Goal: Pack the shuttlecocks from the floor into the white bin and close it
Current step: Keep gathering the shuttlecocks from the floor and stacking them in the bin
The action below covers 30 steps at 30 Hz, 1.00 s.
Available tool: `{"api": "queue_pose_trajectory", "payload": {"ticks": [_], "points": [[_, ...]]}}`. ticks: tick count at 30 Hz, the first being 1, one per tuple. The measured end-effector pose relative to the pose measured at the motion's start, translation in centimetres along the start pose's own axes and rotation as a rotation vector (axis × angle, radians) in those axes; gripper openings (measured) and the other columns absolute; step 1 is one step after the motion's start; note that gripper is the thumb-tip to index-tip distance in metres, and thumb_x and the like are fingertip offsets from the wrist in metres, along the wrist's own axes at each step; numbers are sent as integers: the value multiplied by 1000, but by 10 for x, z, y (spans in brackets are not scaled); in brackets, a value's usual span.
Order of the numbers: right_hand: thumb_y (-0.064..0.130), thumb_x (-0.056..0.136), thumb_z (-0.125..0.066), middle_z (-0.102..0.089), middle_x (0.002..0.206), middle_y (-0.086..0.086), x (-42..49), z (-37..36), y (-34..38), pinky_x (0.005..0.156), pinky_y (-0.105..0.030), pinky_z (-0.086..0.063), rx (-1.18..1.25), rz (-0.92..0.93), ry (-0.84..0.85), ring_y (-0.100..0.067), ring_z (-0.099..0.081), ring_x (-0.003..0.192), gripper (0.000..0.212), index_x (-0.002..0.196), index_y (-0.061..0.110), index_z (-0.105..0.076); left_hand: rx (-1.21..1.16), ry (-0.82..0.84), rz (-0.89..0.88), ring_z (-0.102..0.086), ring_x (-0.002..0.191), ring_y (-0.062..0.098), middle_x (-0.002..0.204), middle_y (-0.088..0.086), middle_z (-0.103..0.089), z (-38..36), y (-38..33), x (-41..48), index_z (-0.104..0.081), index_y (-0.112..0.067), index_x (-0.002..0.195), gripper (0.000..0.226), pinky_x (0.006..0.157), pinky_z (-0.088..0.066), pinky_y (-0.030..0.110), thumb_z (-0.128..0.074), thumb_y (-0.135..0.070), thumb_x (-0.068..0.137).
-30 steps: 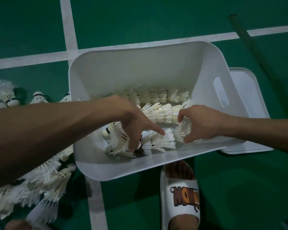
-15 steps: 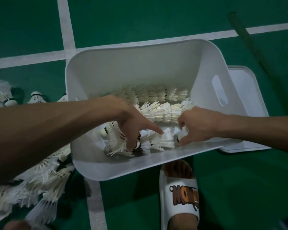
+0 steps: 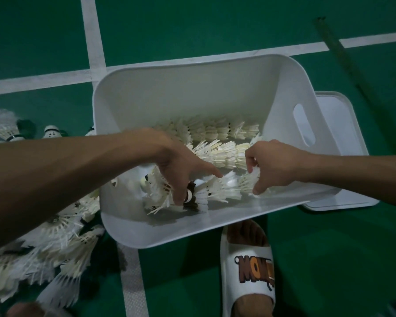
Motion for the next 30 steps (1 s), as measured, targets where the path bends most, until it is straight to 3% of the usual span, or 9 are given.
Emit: {"api": "queue_pose_trajectory", "payload": {"ticks": [3, 7, 12, 16, 20, 22, 24, 27, 30], "points": [[25, 58, -89, -56, 89, 3, -1, -12, 3, 59, -25, -46, 150, -20, 5, -10, -52, 70, 42, 89, 20, -60, 75, -24, -5, -39, 84, -1, 136, 1, -48, 5, 3, 1, -6, -35, 150, 99, 54, -33, 3, -73, -11, 81], [18, 60, -88, -58, 102, 0, 4, -20, 7, 68, -30, -52, 307, -36, 58, -18, -60, 87, 42, 88, 24, -58, 135, -48, -5, -39, 69, -4, 90, -22, -44, 7, 4, 0, -21, -36, 147, 88, 61, -33, 13, -75, -21, 79], [21, 68, -83, -53, 95, 2, 0, -11, 9, 59, -25, -43, 82, -7, 240, -13, -52, 78, 51, 107, 24, -51, 147, -98, -38, -53, 77, -2, 109, -4, -63, 13, 11, 3, -46, -32, 134, 68, 63, -39, 18, -79, -24, 74], [13, 69, -80, -56, 102, 0, 2, -20, 5, 67, -27, -43, -18, 43, 140, -19, -54, 90, 39, 94, 24, -52, 83, -143, -107, -55, 84, 3, 102, -8, -60, 17, 9, 3, -53, -29, 129, 59, 64, -39, 18, -77, -21, 76], [21, 69, -82, -54, 98, 3, 8, -30, 5, 70, -28, -43, 47, 79, 90, -18, -53, 92, 39, 92, 25, -51, -4, -256, -189, -52, 77, -9, 102, -12, -58, 21, 2, 4, -56, -30, 126, 50, 63, -36, 12, -72, -21, 80], [18, 67, -82, -55, 99, 3, 9, -25, -1, 71, -30, -47, 125, 74, 92, -20, -57, 93, 42, 95, 24, -51, -55, -331, -252, -54, 71, -13, 101, -11, -63, 23, -2, 6, -61, -25, 120, 42, 63, -39, 6, -73, -18, 80], [14, 65, -83, -60, 100, -1, 6, -17, -10, 73, -38, -56, 246, 49, 119, -25, -65, 93, 45, 96, 24, -52, -136, -403, -280, -59, 77, -5, 101, -6, -66, 26, -5, 9, -63, -24, 108, 33, 69, -45, 12, -75, -17, 78], [10, 66, -85, -64, 100, -4, -5, -1, -21, 65, -29, -58, 449, 14, 138, -24, -69, 89, 45, 96, 21, -55, -252, -541, -279, -60, 76, 10, 91, -5, -64, 29, -7, 13, -58, -22, 90, 29, 68, -48, 27, -80, -21, 72], [8, 62, -87, -66, 104, -8, -18, 8, -26, 71, -27, -58, 755, 32, 162, -22, -69, 89, 51, 103, 17, -57, -355, -686, -270, -55, 68, 9, 82, -7, -61, 33, -11, 15, -55, -21, 84, 31, 59, -44, 23, -82, -28, 70]]}}
Point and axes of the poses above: each hand's wrist, its own x-axis towards the middle knuckle, its own z-axis out of the back of the hand, y = z × x, the point moved 3 cm from there along x, towards the middle knuckle
